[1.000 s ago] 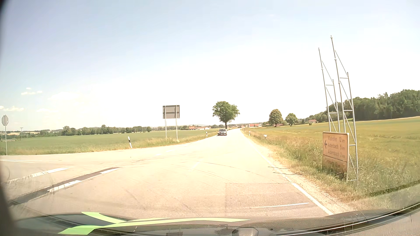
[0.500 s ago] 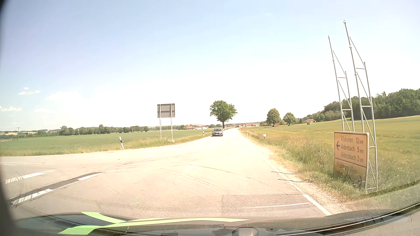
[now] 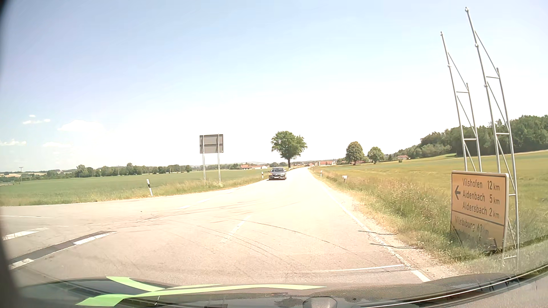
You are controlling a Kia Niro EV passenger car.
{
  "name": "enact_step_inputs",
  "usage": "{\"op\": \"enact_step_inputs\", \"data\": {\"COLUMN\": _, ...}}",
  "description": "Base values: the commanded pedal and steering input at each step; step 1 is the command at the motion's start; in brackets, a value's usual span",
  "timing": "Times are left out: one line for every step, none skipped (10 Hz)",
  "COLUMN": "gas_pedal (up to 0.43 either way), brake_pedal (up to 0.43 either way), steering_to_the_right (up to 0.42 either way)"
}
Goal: Follow the waypoints while adhering to traffic rules and regulations
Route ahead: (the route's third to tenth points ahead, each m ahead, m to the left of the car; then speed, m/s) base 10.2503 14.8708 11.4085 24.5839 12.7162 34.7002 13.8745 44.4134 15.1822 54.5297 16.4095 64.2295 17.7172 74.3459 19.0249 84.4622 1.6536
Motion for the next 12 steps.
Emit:
{"op": "enact_step_inputs", "data": {"gas_pedal": 0.0, "brake_pedal": 0.116, "steering_to_the_right": 0.023}}
{"op": "enact_step_inputs", "data": {"gas_pedal": 0.0, "brake_pedal": 0.116, "steering_to_the_right": 0.023}}
{"op": "enact_step_inputs", "data": {"gas_pedal": 0.0, "brake_pedal": 0.116, "steering_to_the_right": 0.02}}
{"op": "enact_step_inputs", "data": {"gas_pedal": 0.0, "brake_pedal": 0.11, "steering_to_the_right": 0.016}}
{"op": "enact_step_inputs", "data": {"gas_pedal": 0.0, "brake_pedal": 0.055, "steering_to_the_right": 0.013}}
{"op": "enact_step_inputs", "data": {"gas_pedal": 0.0, "brake_pedal": 0.0, "steering_to_the_right": 0.01}}
{"op": "enact_step_inputs", "data": {"gas_pedal": 0.0, "brake_pedal": 0.0, "steering_to_the_right": 0.008}}
{"op": "enact_step_inputs", "data": {"gas_pedal": 0.0, "brake_pedal": 0.0, "steering_to_the_right": 0.006}}
{"op": "enact_step_inputs", "data": {"gas_pedal": 0.0, "brake_pedal": 0.0, "steering_to_the_right": 0.005}}
{"op": "enact_step_inputs", "data": {"gas_pedal": 0.0, "brake_pedal": 0.0, "steering_to_the_right": 0.005}}
{"op": "enact_step_inputs", "data": {"gas_pedal": 0.047, "brake_pedal": 0.0, "steering_to_the_right": 0.005}}
{"op": "enact_step_inputs", "data": {"gas_pedal": 0.098, "brake_pedal": 0.0, "steering_to_the_right": 0.005}}
